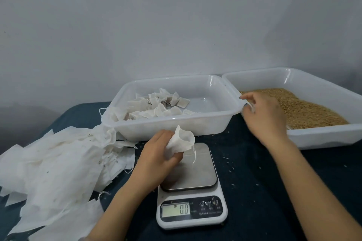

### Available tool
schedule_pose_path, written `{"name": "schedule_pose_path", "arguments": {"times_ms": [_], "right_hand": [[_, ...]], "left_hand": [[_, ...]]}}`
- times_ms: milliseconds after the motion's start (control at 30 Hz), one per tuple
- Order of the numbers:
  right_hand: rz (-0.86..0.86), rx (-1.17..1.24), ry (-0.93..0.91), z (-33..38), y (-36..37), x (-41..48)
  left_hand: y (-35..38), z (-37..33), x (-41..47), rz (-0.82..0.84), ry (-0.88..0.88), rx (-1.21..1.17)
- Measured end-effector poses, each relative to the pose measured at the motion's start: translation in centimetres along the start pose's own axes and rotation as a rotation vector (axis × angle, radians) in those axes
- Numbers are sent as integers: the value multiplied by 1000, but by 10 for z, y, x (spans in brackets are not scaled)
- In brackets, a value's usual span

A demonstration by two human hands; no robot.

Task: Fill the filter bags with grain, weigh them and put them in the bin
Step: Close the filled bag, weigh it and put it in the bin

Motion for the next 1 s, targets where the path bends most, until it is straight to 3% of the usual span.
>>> {"name": "schedule_pose_path", "arguments": {"times_ms": [233, 500, 800, 1000], "right_hand": [[507, -454, 337, -63, -9, 39], [645, -607, 372, -72, -11, 40], [541, -491, 394, -71, -11, 47], [586, -584, 389, -65, -11, 59]], "left_hand": [[2, 2, -1, -37, -42, -58], [2, 2, -3, -28, -11, -68], [4, 5, -2, -14, -17, -71], [4, 5, -3, -3, -14, -65]]}}
Point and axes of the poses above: each hand's wrist, its own x-axis towards the middle knuckle, its own y-axis out of the palm, z = x × y, the point moved 4 cm from there along x, towards the middle knuckle, and after that the axes turned 2 degrees about x, right-handed, at the moved point
